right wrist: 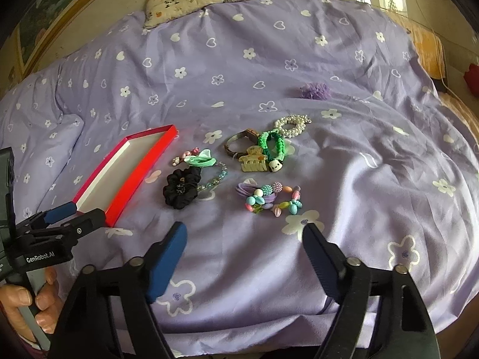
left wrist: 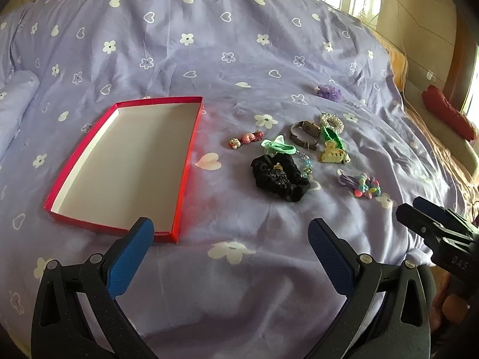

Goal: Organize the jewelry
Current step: 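Grasp the black scrunchie with the left tool while the right tool grasps the pastel beaded bracelet, then carry the scrunchie with the left tool while the right tool carries the bracelet toward the red box, then lower and release the scrunchie with the left tool while the right tool releases the bracelet in the box, then move both open tools back over the remaining jewelry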

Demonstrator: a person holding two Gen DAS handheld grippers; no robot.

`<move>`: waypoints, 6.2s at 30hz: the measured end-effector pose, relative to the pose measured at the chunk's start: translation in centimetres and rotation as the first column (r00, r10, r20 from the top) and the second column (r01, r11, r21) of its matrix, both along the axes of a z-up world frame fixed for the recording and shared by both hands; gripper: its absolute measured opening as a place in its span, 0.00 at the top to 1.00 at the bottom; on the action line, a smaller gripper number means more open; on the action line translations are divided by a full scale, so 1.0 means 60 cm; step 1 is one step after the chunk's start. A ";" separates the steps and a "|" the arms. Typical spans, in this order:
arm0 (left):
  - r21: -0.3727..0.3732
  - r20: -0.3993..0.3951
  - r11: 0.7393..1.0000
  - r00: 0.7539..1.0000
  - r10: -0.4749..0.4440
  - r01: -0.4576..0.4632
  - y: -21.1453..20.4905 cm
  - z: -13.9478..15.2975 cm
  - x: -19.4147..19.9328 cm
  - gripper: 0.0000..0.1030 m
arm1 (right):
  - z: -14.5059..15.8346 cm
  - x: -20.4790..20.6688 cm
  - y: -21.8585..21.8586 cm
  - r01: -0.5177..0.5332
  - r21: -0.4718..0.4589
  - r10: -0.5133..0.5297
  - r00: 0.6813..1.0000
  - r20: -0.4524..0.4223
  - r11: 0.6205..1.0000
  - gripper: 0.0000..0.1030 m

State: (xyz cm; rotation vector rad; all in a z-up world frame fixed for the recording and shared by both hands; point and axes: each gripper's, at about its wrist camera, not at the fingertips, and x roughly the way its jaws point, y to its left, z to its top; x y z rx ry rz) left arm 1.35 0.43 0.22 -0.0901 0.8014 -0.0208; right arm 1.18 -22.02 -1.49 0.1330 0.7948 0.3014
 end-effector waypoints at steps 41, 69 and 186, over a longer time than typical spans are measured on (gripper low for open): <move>-0.232 -0.187 0.962 0.964 -0.187 0.141 -0.023 -0.088 0.179 0.92 | -0.061 0.120 -0.009 0.001 0.061 0.005 0.995 -0.095 0.998 0.94; -0.228 -0.079 0.963 0.983 -0.164 0.142 0.019 -0.015 0.101 0.94 | -0.088 0.125 -0.038 0.089 0.025 -0.082 0.975 -0.206 0.996 0.64; -0.040 -0.132 0.989 0.981 -0.143 0.139 0.052 -0.018 0.186 0.50 | -0.023 0.187 0.016 0.005 0.201 0.030 0.984 -0.173 0.980 0.60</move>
